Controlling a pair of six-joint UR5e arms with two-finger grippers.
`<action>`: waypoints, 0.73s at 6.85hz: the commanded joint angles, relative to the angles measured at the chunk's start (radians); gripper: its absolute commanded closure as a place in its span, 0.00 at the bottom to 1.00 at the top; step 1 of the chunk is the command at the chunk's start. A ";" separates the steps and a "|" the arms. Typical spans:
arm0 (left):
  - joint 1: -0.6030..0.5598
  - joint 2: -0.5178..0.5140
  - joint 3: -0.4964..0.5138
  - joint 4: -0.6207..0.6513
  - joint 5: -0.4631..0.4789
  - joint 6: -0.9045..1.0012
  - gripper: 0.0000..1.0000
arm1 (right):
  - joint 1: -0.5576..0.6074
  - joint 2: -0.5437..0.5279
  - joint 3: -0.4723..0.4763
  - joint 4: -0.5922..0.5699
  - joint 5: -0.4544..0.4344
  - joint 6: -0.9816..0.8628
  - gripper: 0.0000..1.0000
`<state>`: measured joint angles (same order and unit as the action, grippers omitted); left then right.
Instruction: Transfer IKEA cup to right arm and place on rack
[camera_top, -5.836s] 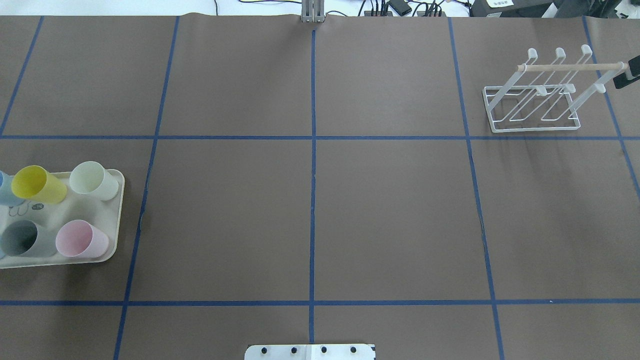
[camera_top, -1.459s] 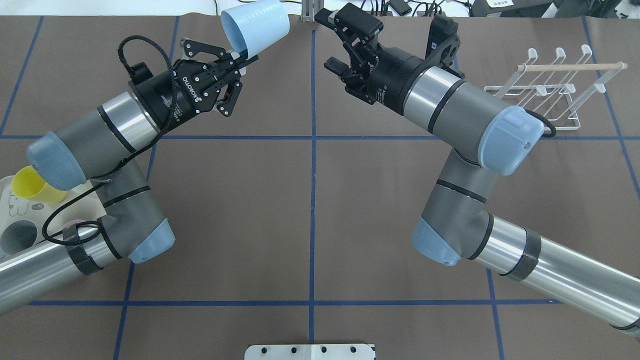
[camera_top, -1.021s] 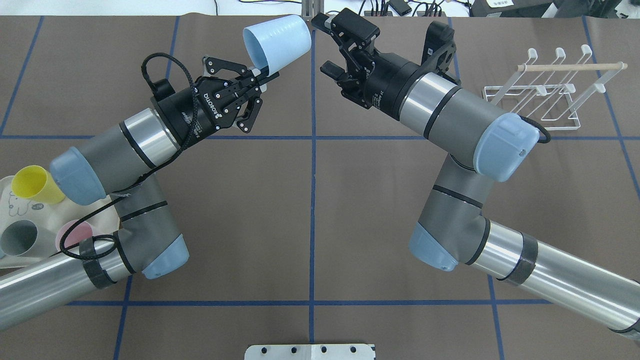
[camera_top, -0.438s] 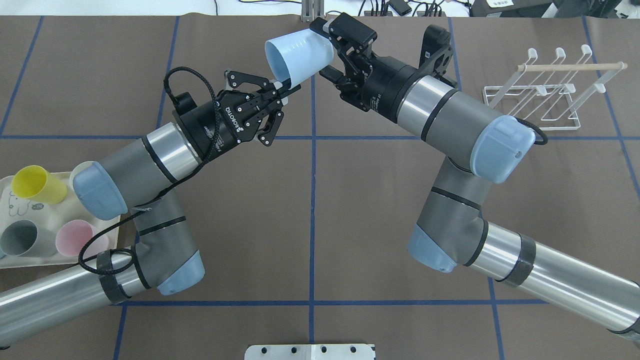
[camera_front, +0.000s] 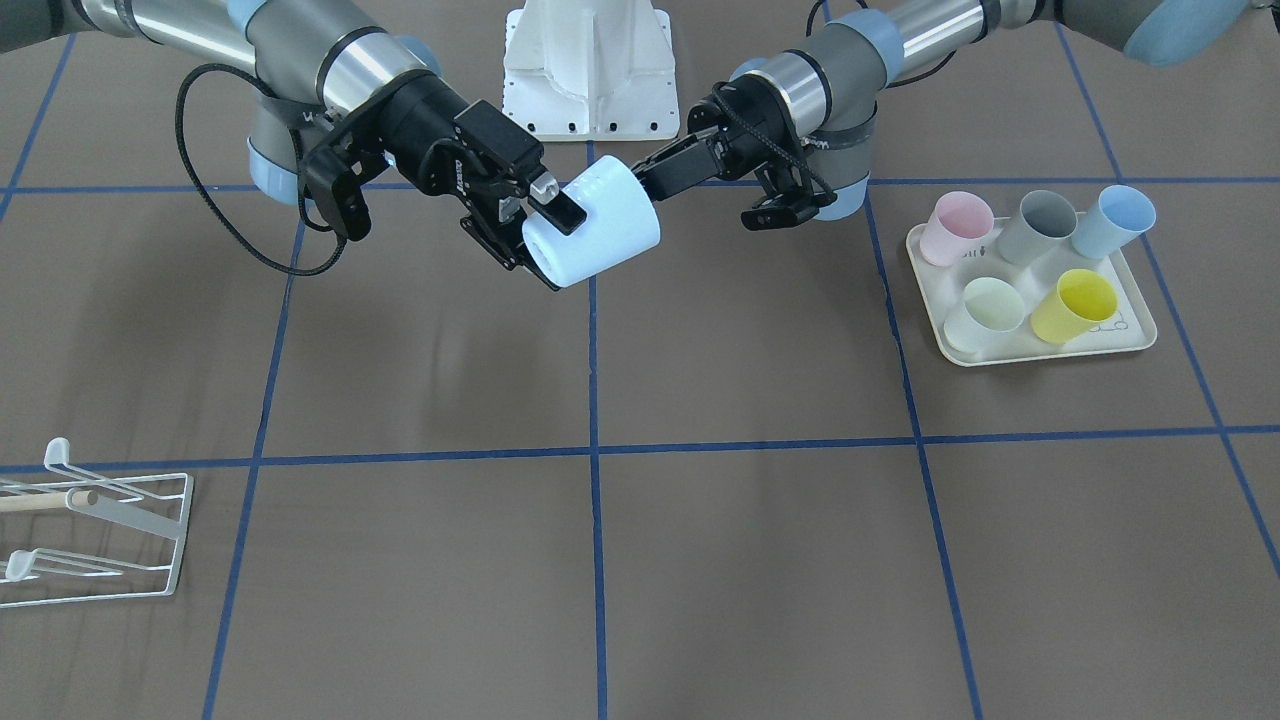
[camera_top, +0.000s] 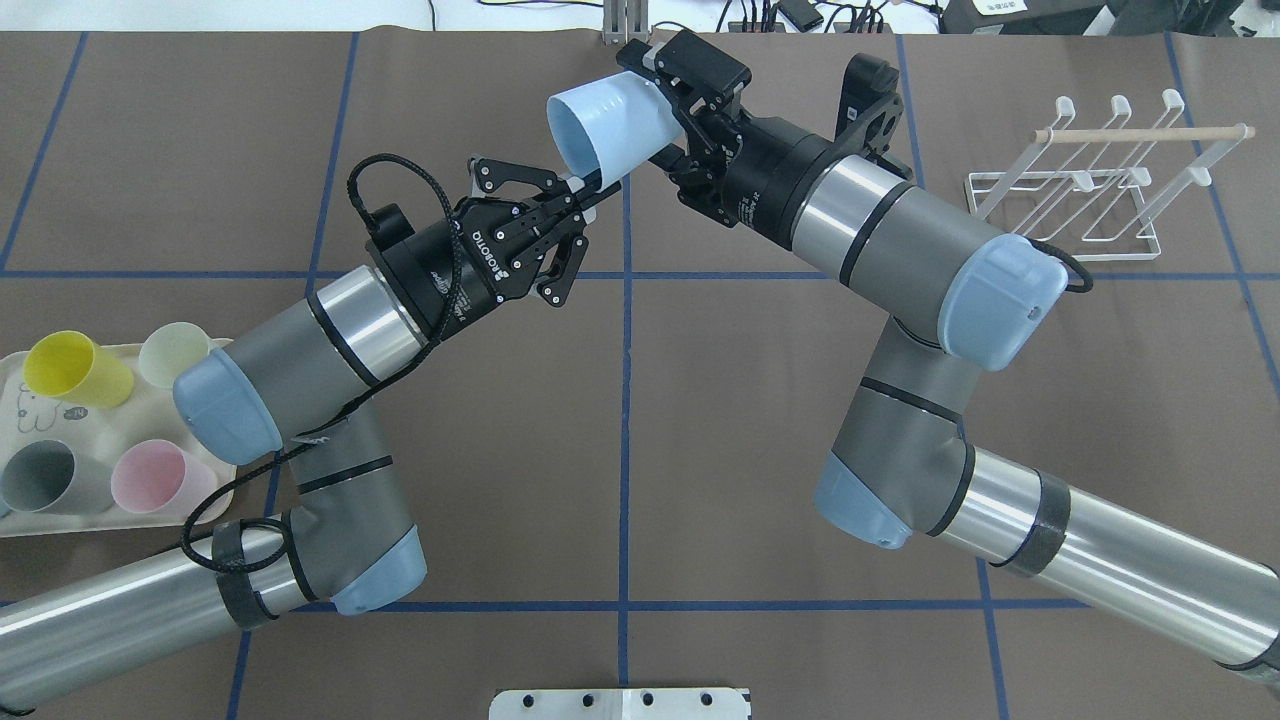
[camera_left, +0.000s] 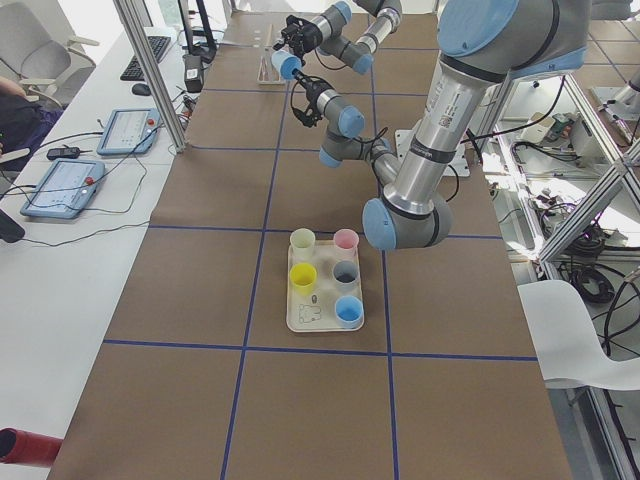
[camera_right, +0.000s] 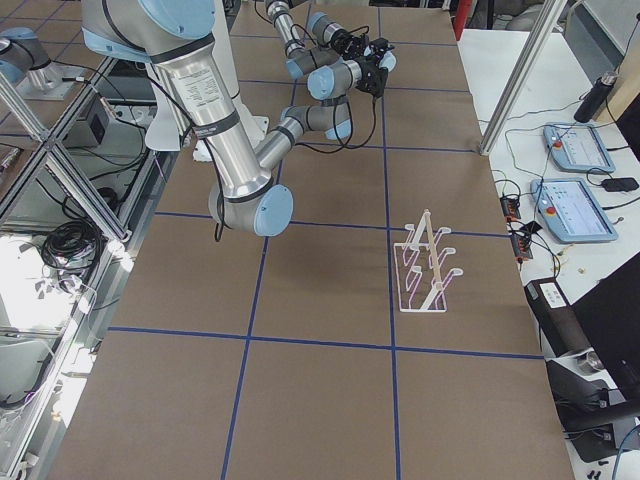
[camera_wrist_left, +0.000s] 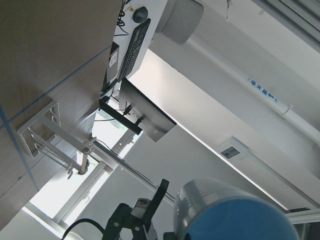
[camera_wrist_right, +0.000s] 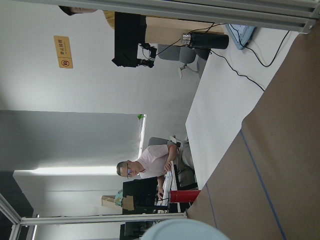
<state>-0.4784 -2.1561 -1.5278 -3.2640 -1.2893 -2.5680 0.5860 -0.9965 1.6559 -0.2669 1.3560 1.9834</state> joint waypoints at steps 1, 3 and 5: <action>0.004 -0.005 0.000 0.003 0.005 0.000 1.00 | -0.008 -0.001 -0.001 0.000 0.000 0.000 0.00; 0.004 -0.017 0.021 0.001 0.005 0.002 1.00 | -0.008 -0.001 -0.001 0.002 0.002 0.000 0.01; 0.004 -0.024 0.031 0.001 0.004 0.002 1.00 | -0.008 -0.001 -0.001 0.002 0.002 0.000 0.01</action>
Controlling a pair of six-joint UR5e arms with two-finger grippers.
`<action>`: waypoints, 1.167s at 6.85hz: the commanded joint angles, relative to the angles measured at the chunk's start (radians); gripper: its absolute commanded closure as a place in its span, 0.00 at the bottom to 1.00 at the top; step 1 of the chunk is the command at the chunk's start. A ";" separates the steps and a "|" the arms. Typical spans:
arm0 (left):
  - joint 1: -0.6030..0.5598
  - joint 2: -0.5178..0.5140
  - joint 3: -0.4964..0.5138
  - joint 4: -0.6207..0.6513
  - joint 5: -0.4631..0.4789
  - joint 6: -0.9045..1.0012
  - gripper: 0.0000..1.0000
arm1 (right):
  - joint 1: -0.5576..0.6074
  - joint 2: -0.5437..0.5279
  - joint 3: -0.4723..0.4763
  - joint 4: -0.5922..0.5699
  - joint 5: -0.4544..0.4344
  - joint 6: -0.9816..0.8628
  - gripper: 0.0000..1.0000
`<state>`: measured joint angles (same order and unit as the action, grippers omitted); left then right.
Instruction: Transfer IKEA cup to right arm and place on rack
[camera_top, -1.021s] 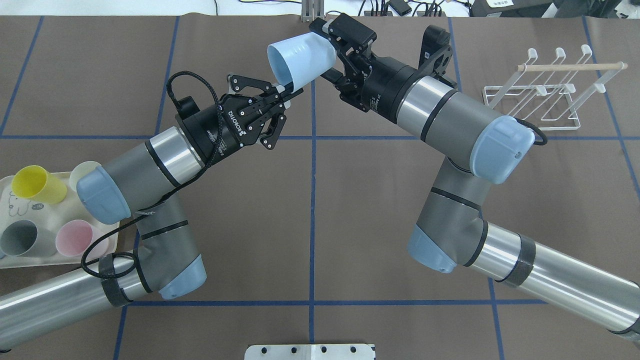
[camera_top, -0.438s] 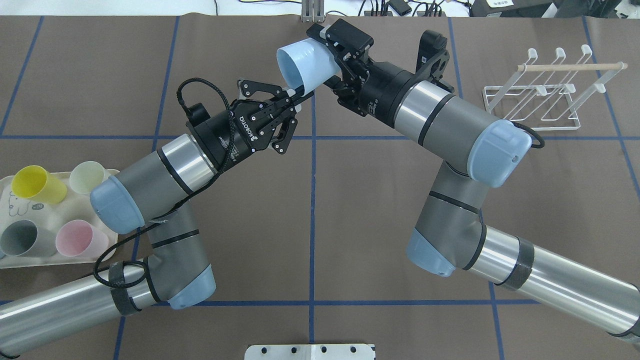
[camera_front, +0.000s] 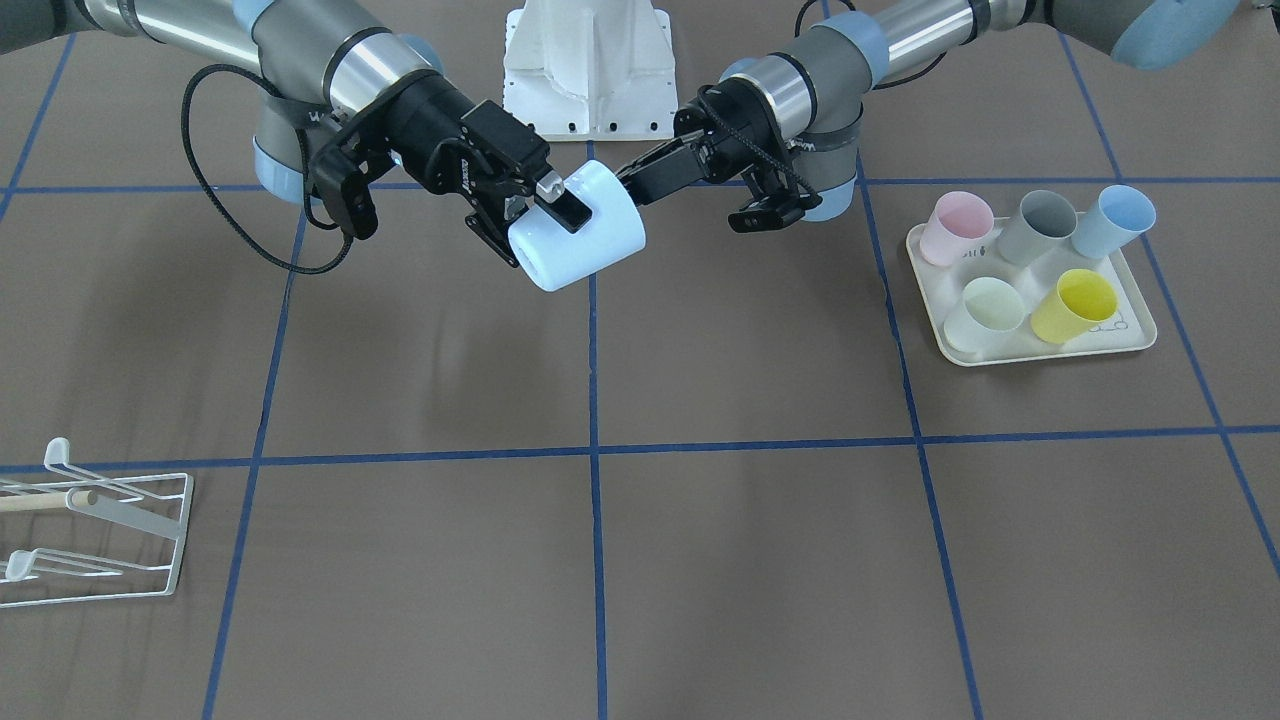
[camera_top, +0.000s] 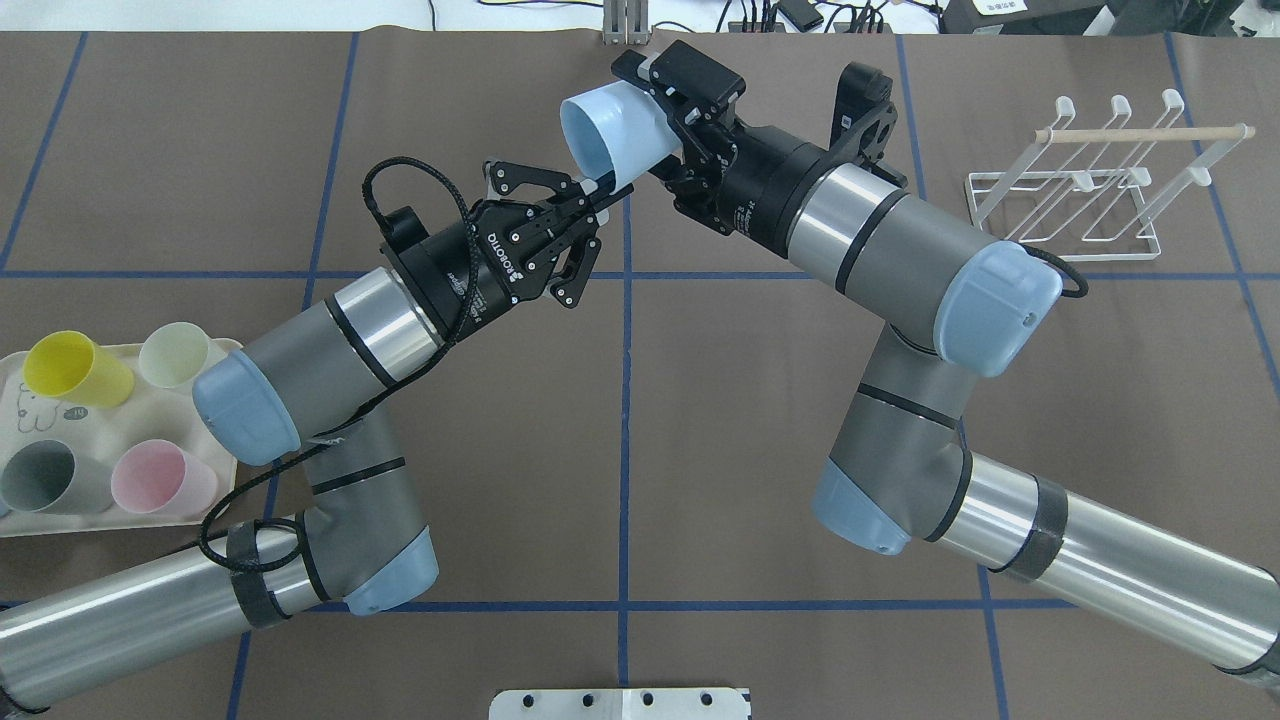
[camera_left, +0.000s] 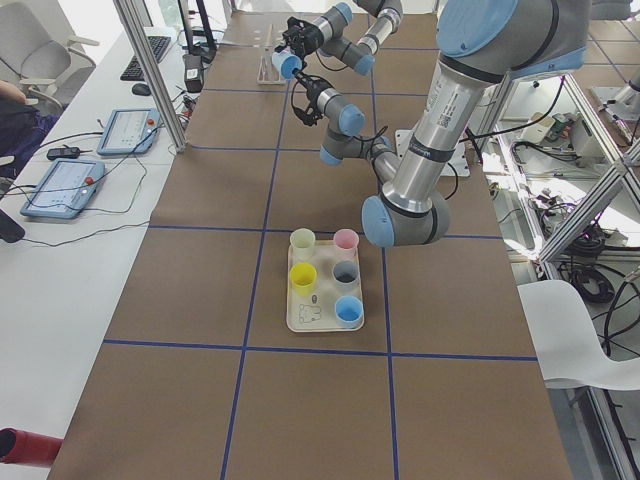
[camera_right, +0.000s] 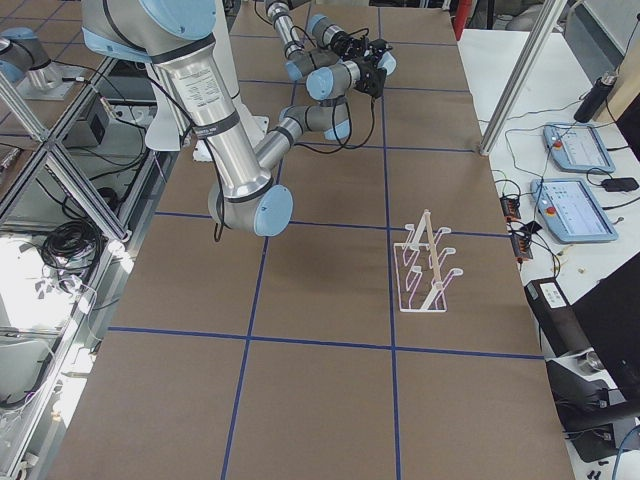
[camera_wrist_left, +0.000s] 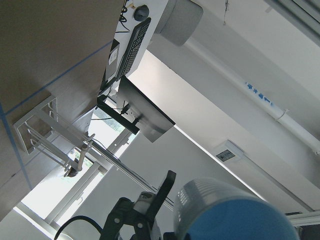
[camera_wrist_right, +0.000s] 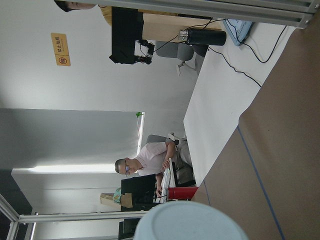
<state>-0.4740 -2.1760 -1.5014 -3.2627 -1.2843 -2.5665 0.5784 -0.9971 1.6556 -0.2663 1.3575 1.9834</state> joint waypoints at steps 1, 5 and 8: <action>0.000 -0.002 0.006 -0.006 -0.001 0.005 1.00 | 0.000 0.002 0.001 0.001 0.000 0.002 0.20; -0.001 0.001 0.003 -0.015 -0.001 0.011 0.00 | 0.020 0.003 -0.005 -0.002 0.000 -0.002 1.00; -0.012 0.008 -0.005 -0.018 -0.010 0.060 0.00 | 0.153 -0.009 -0.017 -0.005 0.069 0.005 1.00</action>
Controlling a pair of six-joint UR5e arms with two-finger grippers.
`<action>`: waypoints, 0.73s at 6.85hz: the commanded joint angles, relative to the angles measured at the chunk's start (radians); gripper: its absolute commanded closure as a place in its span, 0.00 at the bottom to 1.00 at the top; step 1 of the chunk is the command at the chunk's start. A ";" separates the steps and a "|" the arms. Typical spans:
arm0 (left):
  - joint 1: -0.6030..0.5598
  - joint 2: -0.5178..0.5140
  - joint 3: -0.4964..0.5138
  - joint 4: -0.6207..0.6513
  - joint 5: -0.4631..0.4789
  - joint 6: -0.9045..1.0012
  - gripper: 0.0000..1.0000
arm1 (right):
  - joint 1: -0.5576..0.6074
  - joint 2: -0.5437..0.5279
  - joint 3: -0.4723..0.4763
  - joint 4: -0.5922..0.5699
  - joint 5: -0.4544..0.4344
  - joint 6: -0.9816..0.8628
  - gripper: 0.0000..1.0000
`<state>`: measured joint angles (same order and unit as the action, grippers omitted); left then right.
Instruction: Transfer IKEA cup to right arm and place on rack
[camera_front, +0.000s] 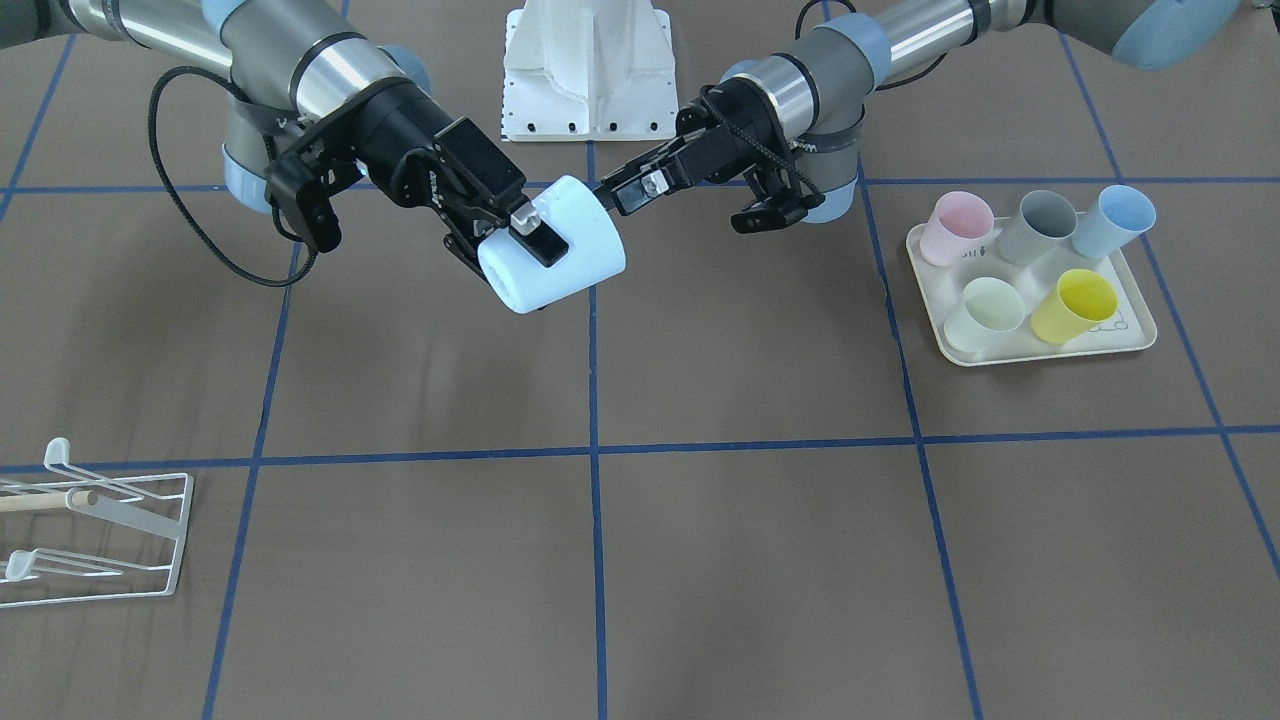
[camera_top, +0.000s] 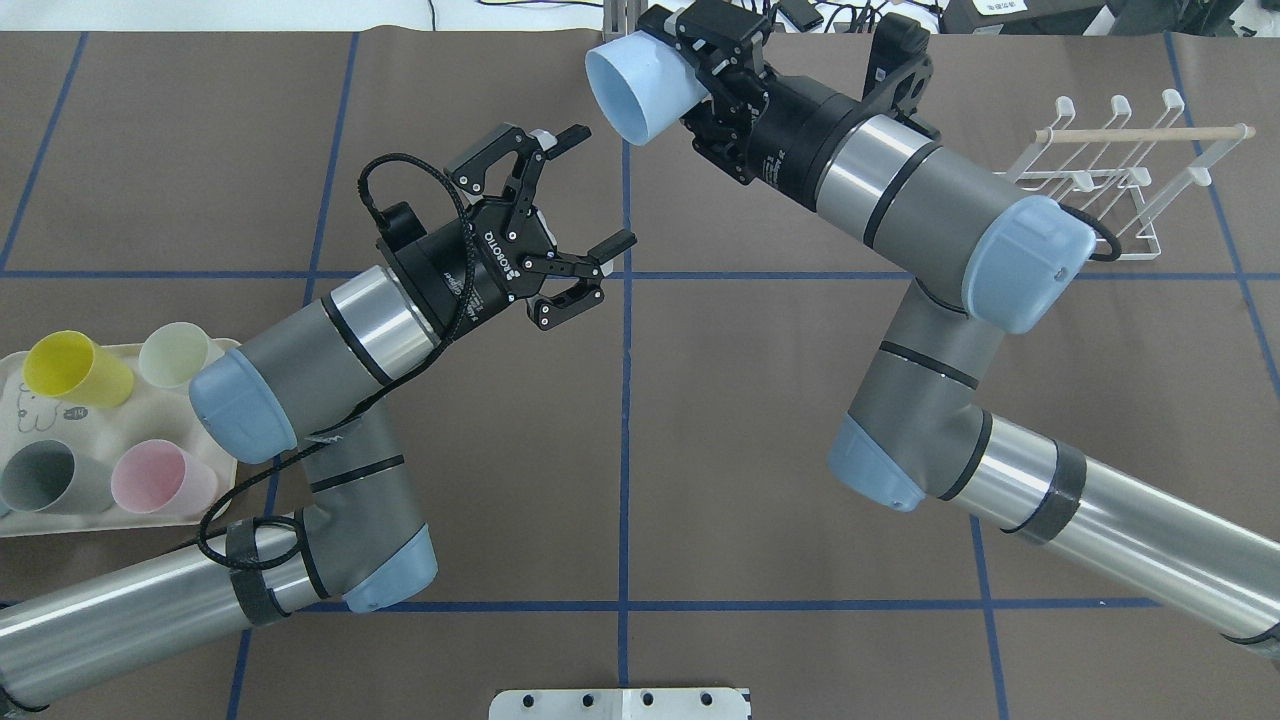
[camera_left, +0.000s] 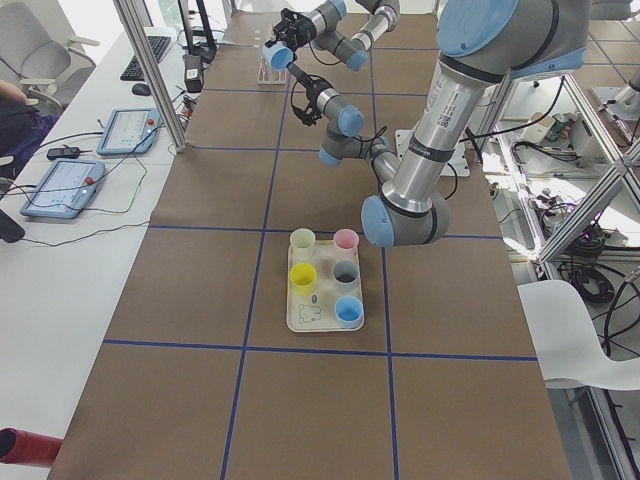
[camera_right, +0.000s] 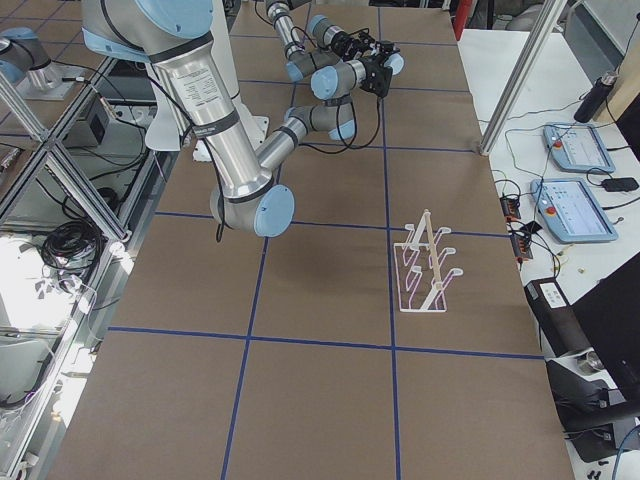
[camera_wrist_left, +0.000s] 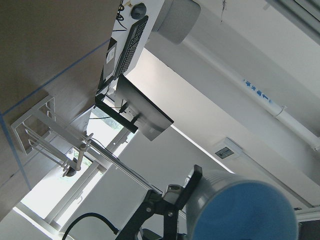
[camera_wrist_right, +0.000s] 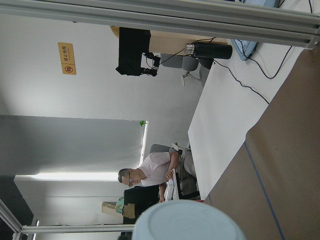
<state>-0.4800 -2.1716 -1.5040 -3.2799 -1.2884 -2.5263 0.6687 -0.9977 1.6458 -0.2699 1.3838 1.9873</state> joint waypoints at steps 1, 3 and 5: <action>-0.009 0.022 -0.007 -0.001 -0.009 0.027 0.00 | 0.142 -0.022 -0.027 -0.002 0.126 0.001 1.00; -0.049 0.112 -0.094 0.008 -0.088 0.125 0.00 | 0.308 -0.074 -0.067 -0.002 0.313 -0.005 1.00; -0.186 0.217 -0.134 0.022 -0.295 0.130 0.00 | 0.458 -0.137 -0.089 -0.005 0.500 -0.129 1.00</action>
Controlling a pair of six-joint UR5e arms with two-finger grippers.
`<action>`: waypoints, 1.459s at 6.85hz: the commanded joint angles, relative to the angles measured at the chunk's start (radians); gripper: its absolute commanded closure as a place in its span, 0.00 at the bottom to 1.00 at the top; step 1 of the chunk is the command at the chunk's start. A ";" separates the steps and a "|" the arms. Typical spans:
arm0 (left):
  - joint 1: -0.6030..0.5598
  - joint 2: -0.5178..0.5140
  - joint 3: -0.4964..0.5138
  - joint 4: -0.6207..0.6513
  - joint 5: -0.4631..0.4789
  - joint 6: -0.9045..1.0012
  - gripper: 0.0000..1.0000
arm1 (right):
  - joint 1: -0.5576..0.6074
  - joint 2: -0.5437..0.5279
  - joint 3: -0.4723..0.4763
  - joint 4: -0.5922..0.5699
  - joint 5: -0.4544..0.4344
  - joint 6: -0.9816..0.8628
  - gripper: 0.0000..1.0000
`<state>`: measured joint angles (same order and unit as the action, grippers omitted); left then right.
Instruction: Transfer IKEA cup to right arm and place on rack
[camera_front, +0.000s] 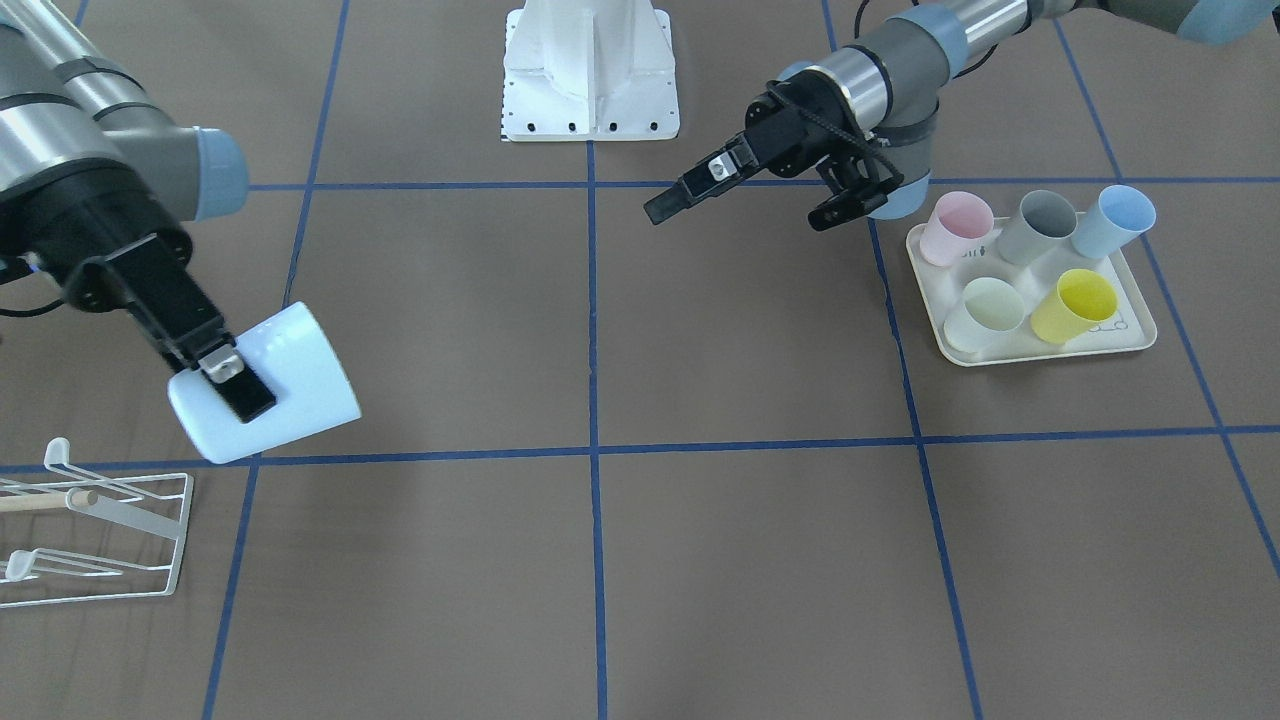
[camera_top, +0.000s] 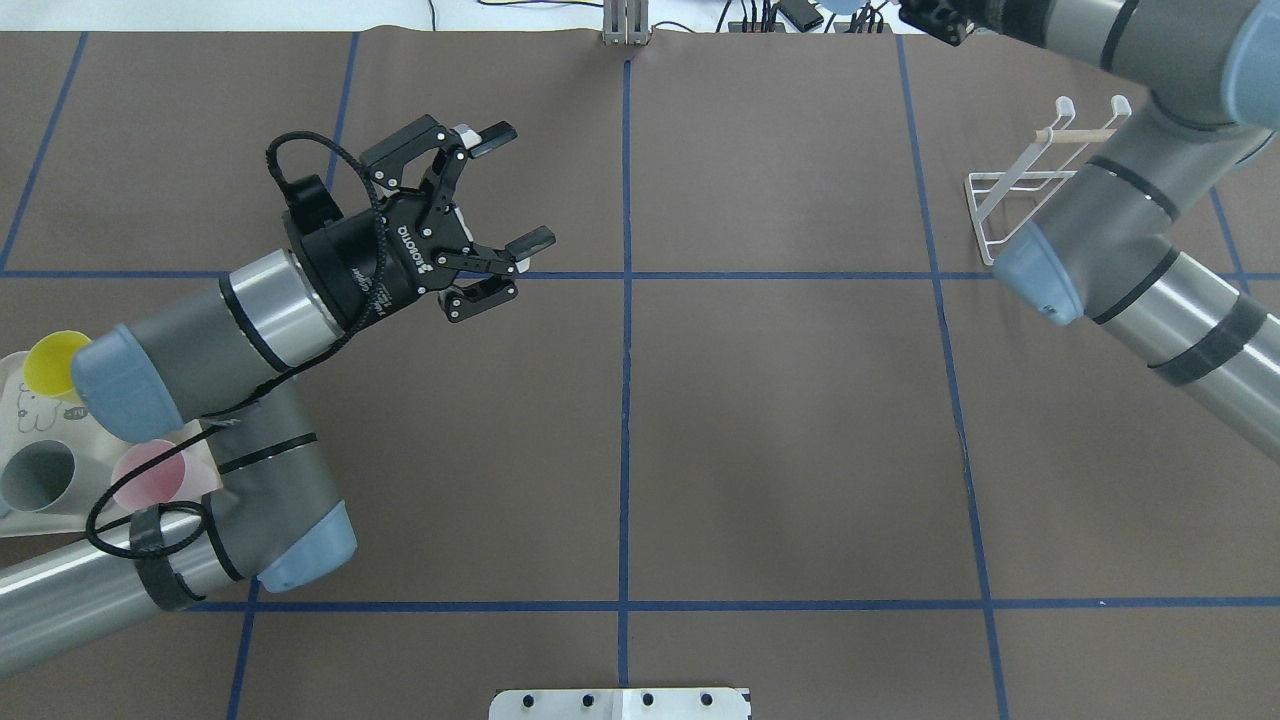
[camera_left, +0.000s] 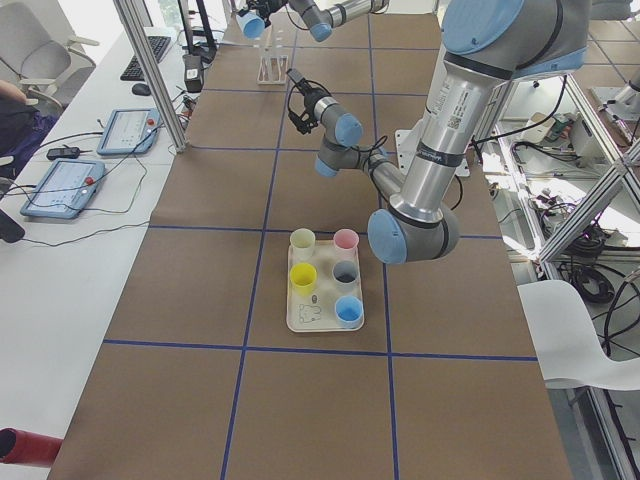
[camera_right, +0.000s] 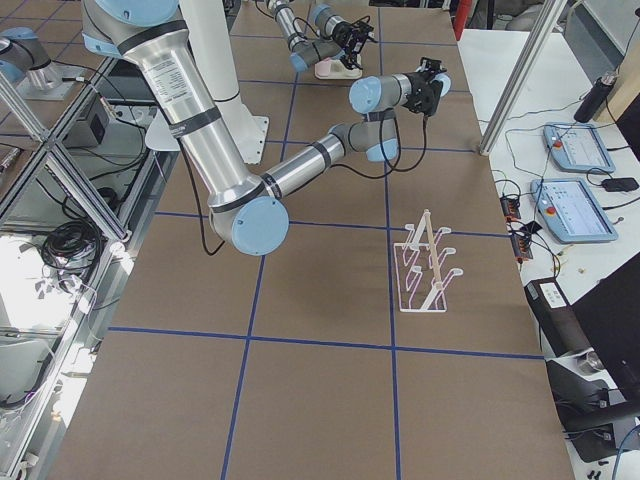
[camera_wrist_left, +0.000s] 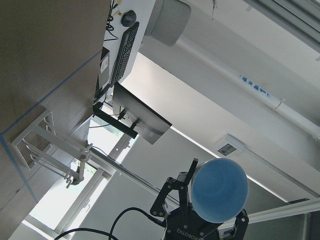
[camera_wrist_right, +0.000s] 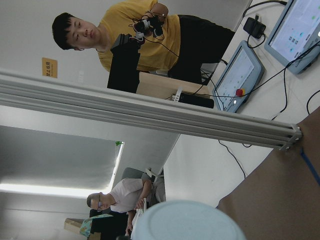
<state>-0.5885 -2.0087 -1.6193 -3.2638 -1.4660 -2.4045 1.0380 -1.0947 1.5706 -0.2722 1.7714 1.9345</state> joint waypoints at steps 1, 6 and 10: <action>-0.174 0.097 -0.017 0.007 -0.243 0.010 0.00 | 0.150 -0.088 -0.009 -0.025 0.175 -0.188 1.00; -0.440 0.148 -0.027 0.146 -0.583 0.214 0.00 | 0.313 -0.389 0.248 -0.373 0.101 -0.826 1.00; -0.565 0.297 -0.070 0.260 -0.686 0.644 0.00 | 0.312 -0.566 0.256 -0.377 -0.094 -1.268 1.00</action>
<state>-1.1217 -1.7372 -1.6863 -3.0493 -2.1365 -1.8856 1.3497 -1.6156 1.8261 -0.6495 1.7279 0.7941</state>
